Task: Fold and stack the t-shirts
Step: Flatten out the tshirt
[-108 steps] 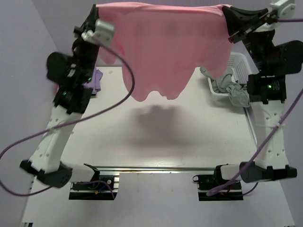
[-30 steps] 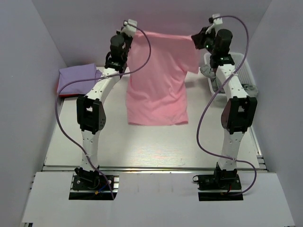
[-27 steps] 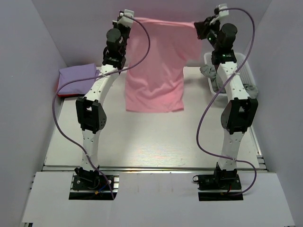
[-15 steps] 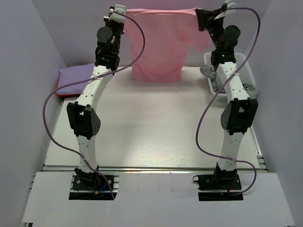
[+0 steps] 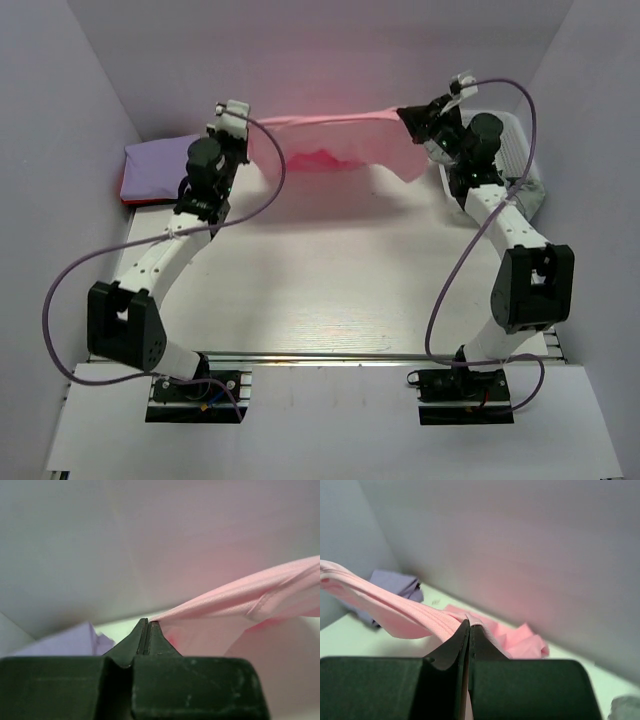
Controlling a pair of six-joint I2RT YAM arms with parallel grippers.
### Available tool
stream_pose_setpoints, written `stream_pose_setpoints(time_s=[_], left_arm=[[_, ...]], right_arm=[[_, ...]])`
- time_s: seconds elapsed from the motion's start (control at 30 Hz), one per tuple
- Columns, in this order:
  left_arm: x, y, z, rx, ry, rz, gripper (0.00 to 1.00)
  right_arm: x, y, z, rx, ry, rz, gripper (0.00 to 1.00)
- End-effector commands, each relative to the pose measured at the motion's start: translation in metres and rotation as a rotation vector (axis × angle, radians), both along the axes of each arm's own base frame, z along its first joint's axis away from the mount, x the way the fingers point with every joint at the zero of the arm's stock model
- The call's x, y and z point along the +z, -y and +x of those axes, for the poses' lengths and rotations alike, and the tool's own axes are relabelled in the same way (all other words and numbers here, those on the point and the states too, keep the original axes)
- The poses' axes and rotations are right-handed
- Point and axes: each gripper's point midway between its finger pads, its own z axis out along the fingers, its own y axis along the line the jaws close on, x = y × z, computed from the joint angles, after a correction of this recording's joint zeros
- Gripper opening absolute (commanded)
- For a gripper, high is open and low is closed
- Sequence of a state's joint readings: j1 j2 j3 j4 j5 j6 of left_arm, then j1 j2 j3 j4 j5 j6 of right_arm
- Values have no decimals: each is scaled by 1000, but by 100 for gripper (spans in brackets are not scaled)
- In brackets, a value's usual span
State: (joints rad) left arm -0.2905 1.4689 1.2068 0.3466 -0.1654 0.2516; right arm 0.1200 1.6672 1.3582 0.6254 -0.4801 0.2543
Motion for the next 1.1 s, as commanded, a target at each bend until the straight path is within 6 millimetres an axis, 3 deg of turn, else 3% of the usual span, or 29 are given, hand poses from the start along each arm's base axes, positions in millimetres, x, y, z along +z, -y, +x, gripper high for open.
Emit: stream_pose_setpoints(time_s=[0.0,0.03,0.07,0.1,0.17,0.2,0.23,0.27,0.3,0.33,0.47,0.53,0.57,0.63,0.67,0.7,0.8,0.83,0.97,1.07], left_arm=[[-26,-29,-31,55,-86,-115,0],[-30,-25,-42,25,-102,-165,0],[-41,-19,-48,-12,-127,-180,0],[-66,-3,-58,-105,-185,-185,0],[-86,20,-75,-238,-272,-216,0],[-95,26,-84,-262,-313,-231,0],[-102,29,-87,-272,-353,-251,0],[-123,36,-100,-309,-434,-270,0],[-133,38,-105,-319,-477,-277,0],[-149,44,-119,-353,-542,-272,0],[-184,42,-147,-326,-699,-300,0],[-206,48,-164,-315,-782,-315,0],[-200,48,-170,-311,-772,-363,0],[-202,62,-184,-383,-811,-376,0],[-205,63,-189,-383,-842,-393,0],[-213,64,-201,-370,-904,-414,0],[-238,58,-228,-301,-1055,-408,0],[-244,59,-237,-286,-1093,-434,0],[-282,68,-286,-318,-1301,-449,0],[-297,74,-315,-353,-1454,-445,0]], right_arm=[[-12,28,-10,-74,-23,-18,0],[-19,27,-13,-67,-49,-21,0],[-44,25,-18,-46,-130,-36,0],[-52,25,-25,-38,-154,-47,0],[-85,28,-34,-45,-265,-64,0],[-91,29,-42,-54,-285,-65,0],[-109,32,-49,-59,-337,-68,0],[-117,31,-54,-57,-361,-70,0],[-114,30,-64,-48,-362,-68,0],[-136,28,-74,-33,-417,-71,0],[-167,27,-105,-22,-570,-36,0],[-196,29,-123,-25,-669,-33,0],[-206,30,-138,-27,-727,-40,0],[-217,41,-142,-103,-769,-56,0],[-231,46,-154,-131,-820,-61,0],[-231,52,-156,-175,-824,-65,0],[-256,60,-182,-222,-928,-73,0],[-269,62,-198,-228,-976,-76,0],[-299,62,-232,-220,-1089,-79,0],[-325,59,-265,-197,-1233,-78,4]])
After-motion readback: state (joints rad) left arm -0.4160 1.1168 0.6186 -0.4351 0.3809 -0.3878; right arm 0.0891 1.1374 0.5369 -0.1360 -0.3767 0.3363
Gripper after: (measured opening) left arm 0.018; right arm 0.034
